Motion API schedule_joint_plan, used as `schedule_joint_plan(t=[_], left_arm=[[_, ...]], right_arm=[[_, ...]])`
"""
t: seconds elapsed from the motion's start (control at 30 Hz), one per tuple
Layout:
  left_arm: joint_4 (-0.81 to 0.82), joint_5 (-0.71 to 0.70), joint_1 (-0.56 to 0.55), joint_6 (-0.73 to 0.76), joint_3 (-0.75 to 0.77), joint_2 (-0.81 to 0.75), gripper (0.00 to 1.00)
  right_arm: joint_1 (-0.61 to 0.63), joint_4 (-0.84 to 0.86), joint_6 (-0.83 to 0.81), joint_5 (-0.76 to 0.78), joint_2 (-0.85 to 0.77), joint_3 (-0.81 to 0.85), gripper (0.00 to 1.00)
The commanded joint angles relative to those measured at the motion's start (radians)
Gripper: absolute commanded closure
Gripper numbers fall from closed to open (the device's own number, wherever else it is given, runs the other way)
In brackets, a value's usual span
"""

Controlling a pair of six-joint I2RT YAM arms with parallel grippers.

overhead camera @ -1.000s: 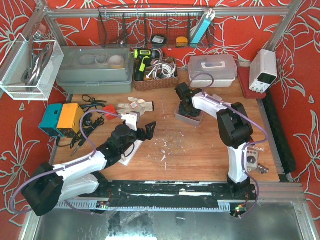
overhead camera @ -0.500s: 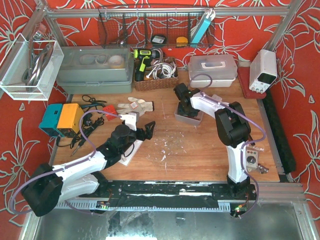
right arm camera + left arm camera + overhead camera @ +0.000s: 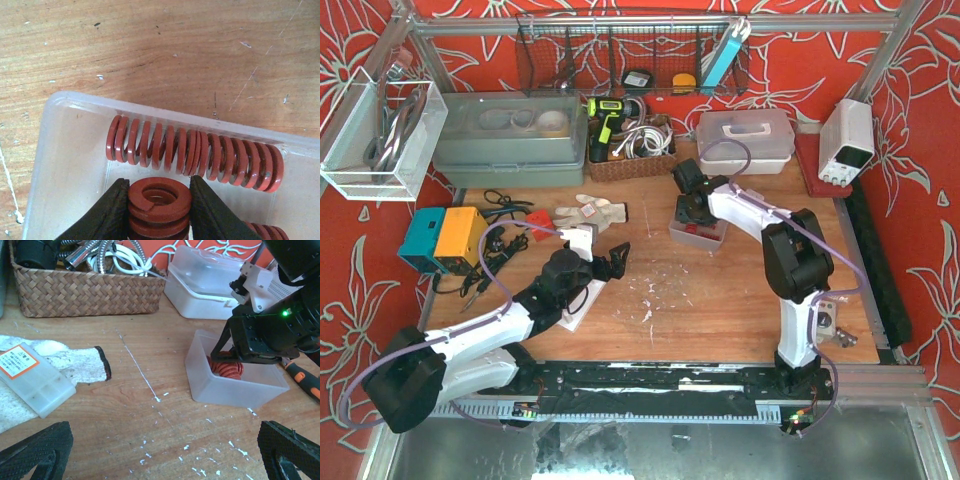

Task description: Install the large spring

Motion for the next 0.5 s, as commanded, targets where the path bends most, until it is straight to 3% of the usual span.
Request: schedule_joint_plan(t=[0.0,0.2,0.47], left_arm=[[0.001,-0.02,-0.002,-0.003,0.0,-0.016,0.0],[-0.004,-0.03,-0.002,-0.014,0.0,-0.018,0.0],[0.013,-0.011,-0.002,-0.074,-0.017,-0.065,0.01]], right_arm=[[0.009,0.058,-0.077,0.018,-0.064,-0.048,0.89],[0.014,0.216,-0.212,-0.004,-0.168,-0.134,0.9],[0.059,0.486,-0.538,-0.003,-0.398,-0.329,0.96]])
